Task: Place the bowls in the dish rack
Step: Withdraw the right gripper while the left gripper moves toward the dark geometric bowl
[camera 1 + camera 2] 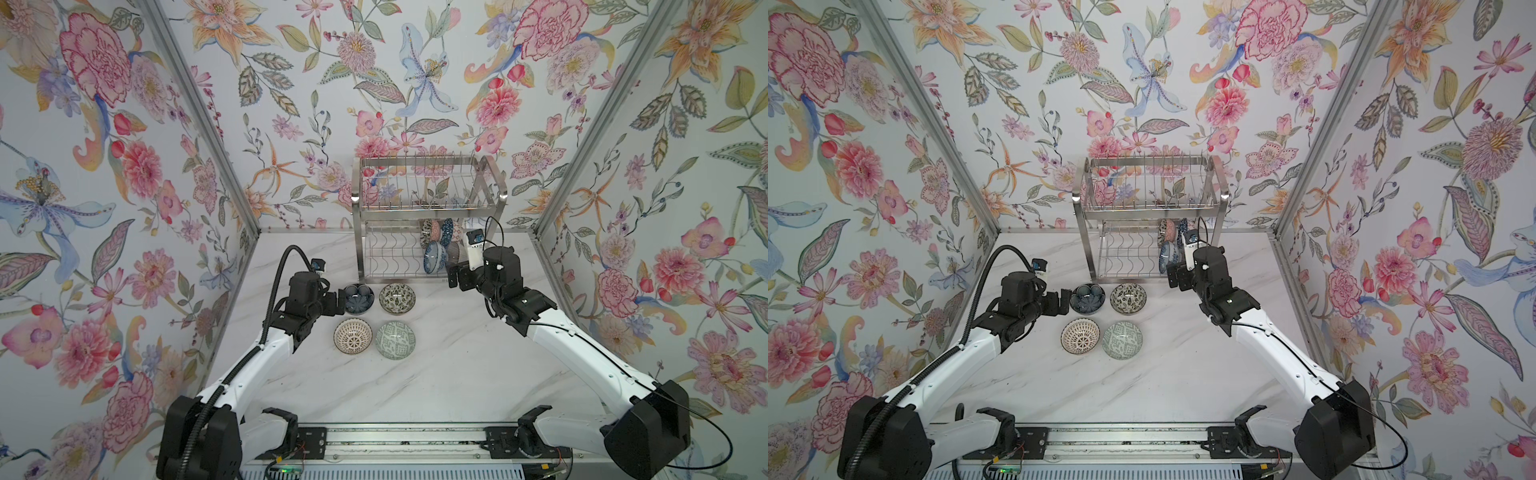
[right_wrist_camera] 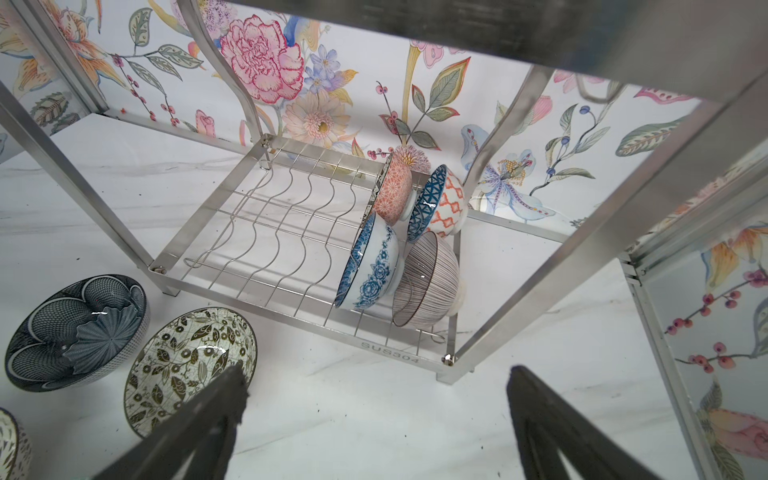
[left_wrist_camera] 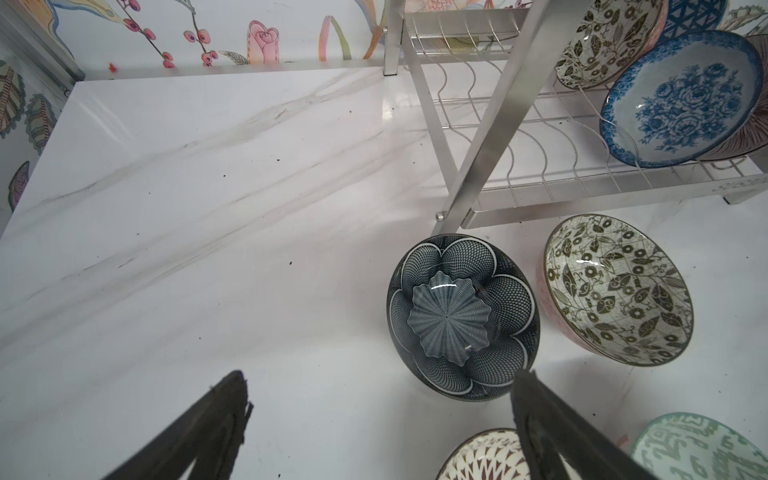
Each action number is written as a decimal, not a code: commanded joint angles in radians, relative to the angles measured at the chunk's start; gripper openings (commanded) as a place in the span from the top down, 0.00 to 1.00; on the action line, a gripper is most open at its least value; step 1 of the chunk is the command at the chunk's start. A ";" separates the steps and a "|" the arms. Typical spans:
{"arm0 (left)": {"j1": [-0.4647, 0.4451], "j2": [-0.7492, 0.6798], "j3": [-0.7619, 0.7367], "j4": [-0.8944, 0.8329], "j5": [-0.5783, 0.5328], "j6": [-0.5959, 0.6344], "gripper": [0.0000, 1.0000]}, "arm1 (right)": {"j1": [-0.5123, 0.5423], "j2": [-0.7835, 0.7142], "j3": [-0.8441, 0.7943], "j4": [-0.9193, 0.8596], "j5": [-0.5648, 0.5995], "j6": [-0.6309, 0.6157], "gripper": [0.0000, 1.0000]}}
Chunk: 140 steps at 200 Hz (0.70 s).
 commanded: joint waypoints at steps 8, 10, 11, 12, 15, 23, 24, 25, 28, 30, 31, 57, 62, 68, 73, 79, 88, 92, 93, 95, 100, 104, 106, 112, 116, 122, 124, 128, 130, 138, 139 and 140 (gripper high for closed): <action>-0.007 0.069 -0.018 0.095 0.004 -0.025 0.01 | -0.009 -0.026 -0.025 -0.033 -0.006 0.008 0.01; -0.007 0.075 -0.018 0.099 0.007 -0.026 0.01 | -0.010 -0.027 -0.024 -0.034 -0.006 0.007 0.01; -0.007 0.077 -0.018 0.101 0.009 -0.027 0.01 | -0.010 -0.027 -0.024 -0.034 -0.006 0.006 0.01; -0.007 0.080 -0.018 0.103 0.010 -0.028 0.01 | -0.010 -0.027 -0.024 -0.035 -0.006 0.006 0.01; -0.007 0.087 -0.018 0.108 0.016 -0.030 0.01 | -0.010 -0.027 -0.024 -0.037 -0.007 0.005 0.01; -0.006 0.107 -0.015 0.120 0.027 -0.035 0.01 | -0.012 -0.028 -0.024 -0.041 -0.010 0.001 0.01; -0.006 0.109 -0.014 0.122 0.028 -0.035 0.01 | -0.013 -0.028 -0.024 -0.042 -0.011 0.001 0.01; -0.007 0.112 -0.013 0.123 0.029 -0.036 0.01 | -0.013 -0.029 -0.024 -0.042 -0.011 0.000 0.01; -0.007 0.119 -0.012 0.128 0.033 -0.037 0.01 | -0.013 -0.028 -0.024 -0.045 -0.011 -0.001 0.01; -0.007 0.124 -0.010 0.130 0.034 -0.038 0.01 | -0.013 -0.029 -0.023 -0.045 -0.011 -0.001 0.01; -0.007 0.127 -0.010 0.131 0.036 -0.038 0.01 | -0.013 -0.029 -0.023 -0.045 -0.011 -0.001 0.01; -0.006 0.193 0.006 0.152 0.053 -0.035 0.01 | -0.014 -0.034 -0.025 -0.051 -0.014 -0.004 0.01; -0.007 0.204 0.010 0.156 0.056 -0.034 0.01 | -0.015 -0.035 -0.026 -0.051 -0.014 -0.005 0.01; -0.006 0.220 0.011 0.162 0.059 -0.033 0.01 | -0.015 -0.035 -0.027 -0.051 -0.014 -0.005 0.01; -0.007 0.230 0.014 0.164 0.061 -0.032 0.01 | -0.015 -0.036 -0.029 -0.051 -0.014 -0.003 0.01; -0.006 0.245 0.018 0.166 0.064 -0.030 0.01 | -0.016 -0.035 -0.030 -0.052 -0.014 -0.004 0.01; -0.005 0.264 0.022 0.172 0.069 -0.028 0.01 | -0.016 -0.036 -0.031 -0.051 -0.014 -0.004 0.01; -0.005 0.271 0.022 0.177 0.071 -0.027 0.01 | -0.017 -0.036 -0.031 -0.050 -0.014 -0.003 0.01; -0.005 0.273 0.022 0.178 0.071 -0.027 0.01 | -0.017 -0.036 -0.031 -0.051 -0.014 -0.003 0.01; -0.005 0.278 0.022 0.180 0.073 -0.027 0.01 | -0.018 -0.035 -0.032 -0.049 -0.014 -0.004 0.01; -0.004 0.288 0.022 0.188 0.075 -0.027 0.01 | -0.017 -0.035 -0.033 -0.050 -0.014 -0.004 0.01; -0.005 0.296 0.022 0.192 0.078 -0.027 0.01 | -0.018 -0.035 -0.034 -0.051 -0.014 -0.003 0.01; -0.004 0.299 0.022 0.193 0.079 -0.027 0.01 | -0.018 -0.035 -0.034 -0.050 -0.014 -0.004 0.01; -0.001 0.312 0.024 0.199 0.086 -0.027 0.01 | -0.018 -0.035 -0.035 -0.049 -0.013 -0.006 0.01; 0.001 0.318 0.024 0.204 0.090 -0.028 0.01 | -0.018 -0.033 -0.035 -0.050 -0.012 -0.006 0.01; 0.003 0.331 0.024 0.213 0.098 -0.030 0.01 | -0.019 -0.033 -0.035 -0.051 -0.011 -0.005 0.01; 0.005 0.333 0.024 0.215 0.101 -0.031 0.01 | -0.019 -0.032 -0.035 -0.050 -0.012 -0.005 0.01; 0.006 0.340 0.024 0.220 0.106 -0.033 0.01 | -0.018 -0.032 -0.035 -0.051 -0.012 -0.005 0.01; 0.007 0.342 0.024 0.223 0.108 -0.034 0.01 | -0.020 -0.032 -0.035 -0.051 -0.012 -0.005 0.01; 0.010 0.343 0.025 0.233 0.117 -0.038 0.01 | -0.020 -0.032 -0.034 -0.049 -0.013 -0.004 0.01; 0.011 0.343 0.025 0.234 0.118 -0.038 0.01 | -0.021 -0.032 -0.034 -0.049 -0.014 -0.003 0.01; 0.011 0.343 0.025 0.236 0.119 -0.039 0.01 | -0.020 -0.032 -0.034 -0.049 -0.013 -0.004 0.01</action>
